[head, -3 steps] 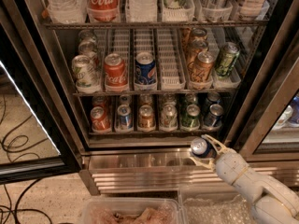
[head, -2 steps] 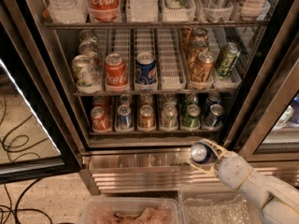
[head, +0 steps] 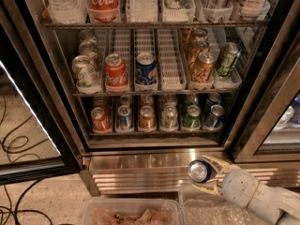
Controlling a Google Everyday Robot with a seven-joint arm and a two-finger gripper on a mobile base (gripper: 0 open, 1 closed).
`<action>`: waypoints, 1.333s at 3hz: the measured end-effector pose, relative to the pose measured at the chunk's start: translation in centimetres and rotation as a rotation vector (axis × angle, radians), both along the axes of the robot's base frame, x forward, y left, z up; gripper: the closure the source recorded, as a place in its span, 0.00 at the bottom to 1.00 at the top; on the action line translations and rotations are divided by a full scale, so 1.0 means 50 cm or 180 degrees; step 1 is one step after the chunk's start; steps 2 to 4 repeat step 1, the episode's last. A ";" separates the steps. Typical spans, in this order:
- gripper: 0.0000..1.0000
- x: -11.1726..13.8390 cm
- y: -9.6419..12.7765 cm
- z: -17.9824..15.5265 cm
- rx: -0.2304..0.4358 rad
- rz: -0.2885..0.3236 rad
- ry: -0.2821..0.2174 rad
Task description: Pick pepsi can from bottom shelf of fridge
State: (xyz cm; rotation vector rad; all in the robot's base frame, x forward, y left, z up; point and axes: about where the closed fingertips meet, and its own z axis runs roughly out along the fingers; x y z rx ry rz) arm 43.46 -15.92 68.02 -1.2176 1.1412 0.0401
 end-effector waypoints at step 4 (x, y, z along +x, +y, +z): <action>1.00 0.000 0.000 0.000 0.0000 0.0000 0.0000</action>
Offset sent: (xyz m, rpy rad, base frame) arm 0.0000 0.0000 0.0000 0.0000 0.0000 0.0000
